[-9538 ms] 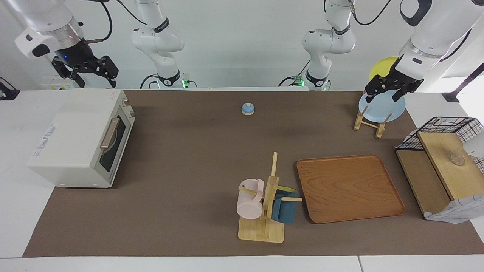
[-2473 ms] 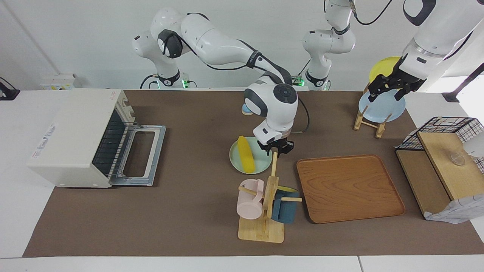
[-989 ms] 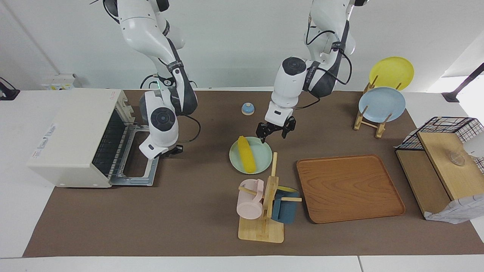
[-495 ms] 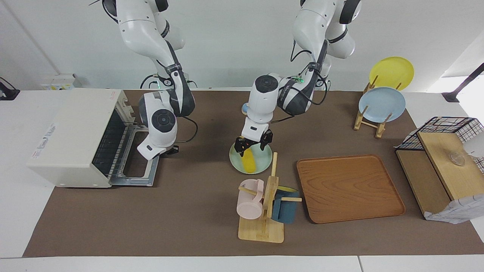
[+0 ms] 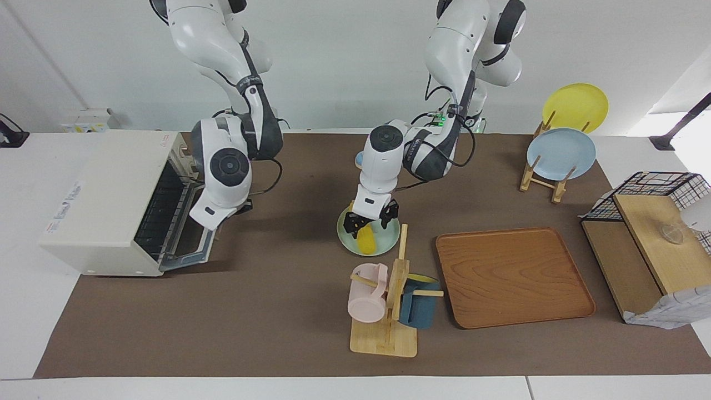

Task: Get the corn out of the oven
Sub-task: 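Lift the corn with the left gripper while the right gripper closes the oven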

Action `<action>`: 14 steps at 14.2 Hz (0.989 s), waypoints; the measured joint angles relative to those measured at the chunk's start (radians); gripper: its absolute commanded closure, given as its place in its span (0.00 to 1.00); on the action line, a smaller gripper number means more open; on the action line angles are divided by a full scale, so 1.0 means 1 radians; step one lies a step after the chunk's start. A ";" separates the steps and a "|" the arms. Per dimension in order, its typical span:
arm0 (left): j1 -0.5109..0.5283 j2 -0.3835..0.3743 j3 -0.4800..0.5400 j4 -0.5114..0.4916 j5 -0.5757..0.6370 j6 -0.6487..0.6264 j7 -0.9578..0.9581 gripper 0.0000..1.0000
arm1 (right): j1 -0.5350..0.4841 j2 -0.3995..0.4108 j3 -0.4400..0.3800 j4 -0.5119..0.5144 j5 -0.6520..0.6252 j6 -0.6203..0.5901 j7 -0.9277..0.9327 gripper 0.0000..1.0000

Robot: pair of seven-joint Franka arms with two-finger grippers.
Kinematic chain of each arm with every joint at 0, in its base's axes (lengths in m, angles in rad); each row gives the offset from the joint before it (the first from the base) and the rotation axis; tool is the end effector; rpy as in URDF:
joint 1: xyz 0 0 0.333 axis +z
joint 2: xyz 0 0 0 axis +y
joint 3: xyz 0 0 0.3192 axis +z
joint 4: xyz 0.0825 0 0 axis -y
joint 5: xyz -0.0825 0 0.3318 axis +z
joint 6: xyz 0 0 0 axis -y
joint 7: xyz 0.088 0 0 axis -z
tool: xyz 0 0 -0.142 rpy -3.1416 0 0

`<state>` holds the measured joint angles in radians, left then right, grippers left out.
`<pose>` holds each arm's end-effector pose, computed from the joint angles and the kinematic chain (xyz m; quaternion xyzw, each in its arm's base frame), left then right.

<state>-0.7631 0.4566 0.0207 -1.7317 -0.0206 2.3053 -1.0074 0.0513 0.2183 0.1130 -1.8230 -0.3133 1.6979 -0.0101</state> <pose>0.4679 -0.4323 0.3276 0.9888 0.1370 0.0348 0.0472 0.5205 0.0429 0.3919 0.9674 0.1313 -0.1567 0.1495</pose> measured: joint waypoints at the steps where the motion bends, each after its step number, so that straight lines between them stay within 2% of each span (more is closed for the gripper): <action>1: -0.001 0.004 -0.001 0.000 0.000 0.002 0.001 0.28 | -0.025 -0.029 -0.001 0.006 -0.003 -0.011 -0.037 1.00; 2: -0.001 0.010 -0.003 -0.001 0.000 0.011 0.001 0.50 | -0.053 -0.055 -0.003 0.009 -0.010 -0.014 -0.069 1.00; 7: -0.005 0.030 -0.013 0.000 0.000 0.032 0.002 1.00 | -0.143 -0.102 -0.013 0.014 -0.033 -0.022 -0.192 1.00; 11: -0.004 0.030 -0.011 0.000 0.000 0.028 0.006 1.00 | -0.153 -0.106 -0.016 0.016 -0.034 -0.022 -0.218 1.00; 14: 0.010 0.025 -0.001 0.018 0.001 -0.073 0.090 1.00 | -0.165 -0.117 -0.016 0.019 -0.006 -0.031 -0.224 1.00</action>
<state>-0.7534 0.4818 0.0195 -1.7138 -0.0193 2.2327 -0.9172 -0.1133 0.1011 0.0966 -1.8035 -0.3190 1.6670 -0.2340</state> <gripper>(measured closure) 0.463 0.991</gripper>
